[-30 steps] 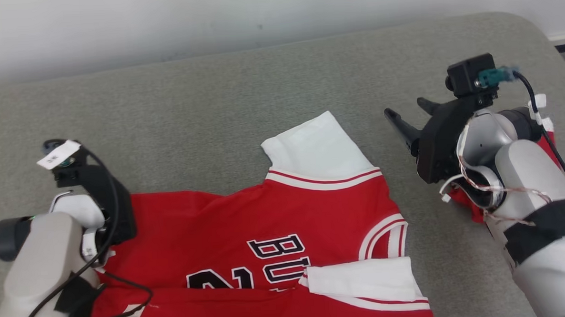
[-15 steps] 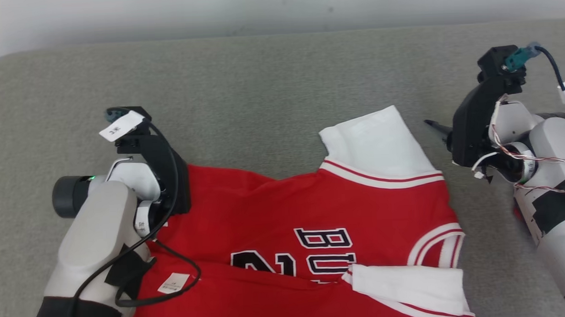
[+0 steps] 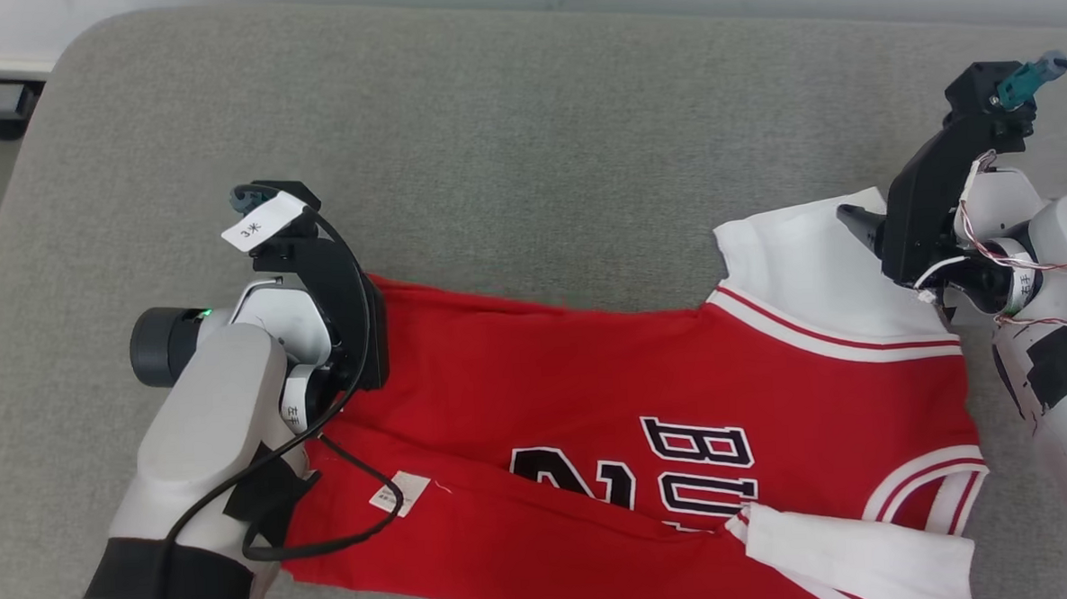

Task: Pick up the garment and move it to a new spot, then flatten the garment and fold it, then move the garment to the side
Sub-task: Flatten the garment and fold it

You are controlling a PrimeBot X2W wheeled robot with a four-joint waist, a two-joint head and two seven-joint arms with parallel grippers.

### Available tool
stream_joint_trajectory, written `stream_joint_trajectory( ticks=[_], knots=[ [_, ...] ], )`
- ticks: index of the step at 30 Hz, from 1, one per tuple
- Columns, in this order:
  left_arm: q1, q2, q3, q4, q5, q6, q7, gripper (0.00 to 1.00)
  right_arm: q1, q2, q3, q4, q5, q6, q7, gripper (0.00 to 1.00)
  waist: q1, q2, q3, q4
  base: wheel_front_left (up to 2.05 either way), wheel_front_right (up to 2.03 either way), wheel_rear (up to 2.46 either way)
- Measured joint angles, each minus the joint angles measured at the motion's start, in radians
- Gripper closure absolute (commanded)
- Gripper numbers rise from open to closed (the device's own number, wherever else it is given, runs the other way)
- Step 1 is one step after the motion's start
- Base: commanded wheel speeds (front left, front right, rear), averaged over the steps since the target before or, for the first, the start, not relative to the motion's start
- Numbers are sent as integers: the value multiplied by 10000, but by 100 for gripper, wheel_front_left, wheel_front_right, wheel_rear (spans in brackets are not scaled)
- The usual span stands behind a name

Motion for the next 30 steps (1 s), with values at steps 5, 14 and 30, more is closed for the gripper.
stream_joint_trajectory(
  ticks=[5, 14, 30],
  knots=[
    [-28, -73, -8, 251, -38, -75, -203, 100, -89, -27, 86, 451, -173, -130, -77, 0, 0, 0, 197, 231, 0, 0, 0],
    [-252, -188, -111, 606, -52, -165, -514, 100, -450, 12, 92, 878, -180, -151, -347, 4, 0, 0, 308, 236, 0, 0, 0],
    [-581, -267, -138, 1189, -182, -247, -1074, 100, -676, 111, 117, 1599, -184, -213, -928, 100, 0, 0, 259, 185, 0, 0, 0]
  ],
)
